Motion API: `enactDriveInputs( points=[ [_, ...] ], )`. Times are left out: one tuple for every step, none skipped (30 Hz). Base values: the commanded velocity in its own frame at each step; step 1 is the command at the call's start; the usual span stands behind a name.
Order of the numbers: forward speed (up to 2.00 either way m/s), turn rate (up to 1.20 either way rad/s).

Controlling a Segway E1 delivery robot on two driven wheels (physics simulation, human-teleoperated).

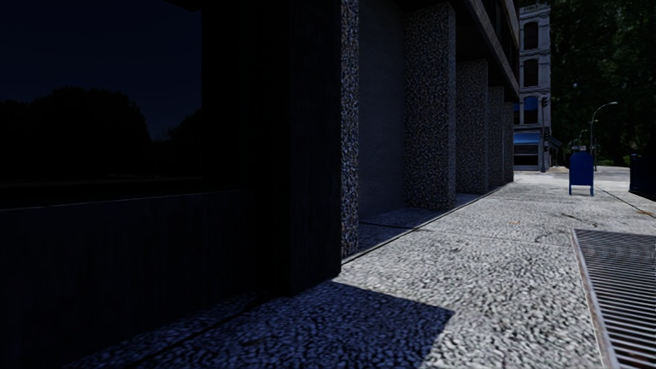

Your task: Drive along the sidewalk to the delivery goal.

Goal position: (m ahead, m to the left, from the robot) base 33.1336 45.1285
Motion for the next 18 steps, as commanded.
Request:
enactDriveInputs(
  points=[
    [0.00,-0.09],
    [0.00,-0.09],
    [0.00,-0.09],
    [0.00,-0.09],
    [0.00,-0.09],
    [0.00,-0.10],
    [0.00,-0.30],
    [0.00,-0.49],
    [0.00,-0.49],
    [0.00,-0.55],
    [0.35,-0.56],
    [0.33,-0.56],
    [0.33,-0.56],
    [0.00,-0.56],
    [0.00,-0.56],
    [0.00,-0.56],
    [0.00,-0.56],
    [0.00,-0.56]
  ],
)
